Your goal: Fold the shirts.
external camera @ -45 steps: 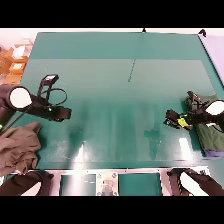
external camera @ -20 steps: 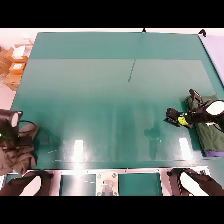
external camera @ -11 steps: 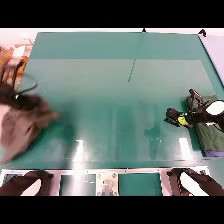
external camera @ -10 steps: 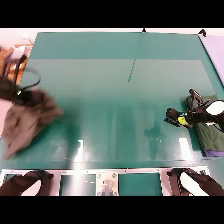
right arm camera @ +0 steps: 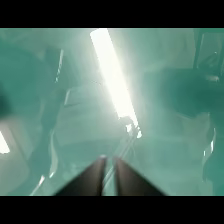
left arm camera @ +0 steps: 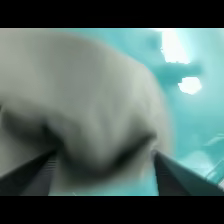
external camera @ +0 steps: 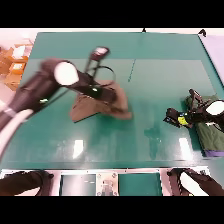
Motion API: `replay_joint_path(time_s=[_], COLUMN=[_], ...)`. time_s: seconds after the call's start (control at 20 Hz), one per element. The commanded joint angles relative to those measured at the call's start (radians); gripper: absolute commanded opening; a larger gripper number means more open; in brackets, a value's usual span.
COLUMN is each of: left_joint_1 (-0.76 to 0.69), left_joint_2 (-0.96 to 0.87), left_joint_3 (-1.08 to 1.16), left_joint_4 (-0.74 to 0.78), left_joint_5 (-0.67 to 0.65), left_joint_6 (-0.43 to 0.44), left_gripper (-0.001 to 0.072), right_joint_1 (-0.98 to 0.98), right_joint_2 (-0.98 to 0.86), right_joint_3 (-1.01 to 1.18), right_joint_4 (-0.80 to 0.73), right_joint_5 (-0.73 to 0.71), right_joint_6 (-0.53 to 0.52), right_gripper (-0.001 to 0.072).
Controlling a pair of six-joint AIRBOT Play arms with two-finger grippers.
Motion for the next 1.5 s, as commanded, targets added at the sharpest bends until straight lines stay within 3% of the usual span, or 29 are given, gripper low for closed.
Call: replay_joint_path(time_s=[0.0,0.2,0.3,0.35,0.55,0.75,0.85,0.95,1.1,1.2,1.25,1.35,1.4,1.45], left_joint_1=[0.029,0.262,0.386,0.444,0.591,0.604,0.602,0.602,0.597,0.573,0.556,0.517,0.5,0.494], left_joint_2=[-0.143,-0.124,-0.12,-0.121,-0.147,-0.262,-0.328,-0.362,-0.37,-0.374,-0.376,-0.377,-0.377,-0.375], left_joint_3=[0.021,0.114,0.12,0.103,-0.026,-0.083,-0.083,-0.083,-0.083,-0.084,-0.084,-0.091,-0.091,-0.084], left_joint_4=[-0.169,-0.091,-0.036,-0.011,0.016,-0.054,-0.124,-0.168,-0.223,-0.221,-0.221,-0.222,-0.222,-0.225], left_joint_5=[0.009,-0.172,-0.209,-0.213,-0.101,-0.031,-0.037,-0.07,-0.085,-0.085,-0.085,-0.085,-0.092,-0.109], left_joint_6=[0.044,0.087,0.087,0.088,0.091,0.187,0.218,0.246,0.28,0.28,0.28,0.323,0.34,0.341], left_gripper=[0.0703,0.0703,0.0703,0.0703,0.0703,0.0703,0.0703,0.0703,0.0702,0.0693,0.0582,0.0142,0.0032,0.0031], right_joint_1=[0.0,0.011,0.069,0.119,0.33,0.404,0.404,0.404,0.404,0.402,0.402,0.402,0.401,0.392], right_joint_2=[0.0,0.001,0.0,0.0,-0.026,-0.129,-0.185,-0.225,-0.251,-0.251,-0.251,-0.251,-0.25,-0.25], right_joint_3=[0.008,0.016,-0.033,-0.068,-0.145,-0.14,-0.138,-0.132,-0.115,-0.088,-0.066,-0.019,0.007,0.037], right_joint_4=[0.0,0.036,0.103,0.146,0.32,0.38,0.383,0.39,0.393,0.393,0.393,0.388,0.385,0.384], right_joint_5=[0.024,0.089,0.085,0.058,-0.227,-0.38,-0.381,-0.385,-0.423,-0.433,-0.429,-0.41,-0.399,-0.373], right_joint_6=[-0.004,-0.026,-0.049,-0.051,-0.052,-0.052,-0.052,-0.053,-0.067,-0.095,-0.108,-0.132,-0.144,-0.153], right_gripper=[0.0233,0.026,0.0481,0.05,0.0494,0.0484,0.0362,0.0345,0.0176,0.0014,0.0013,0.0013,0.0012,0.0012])
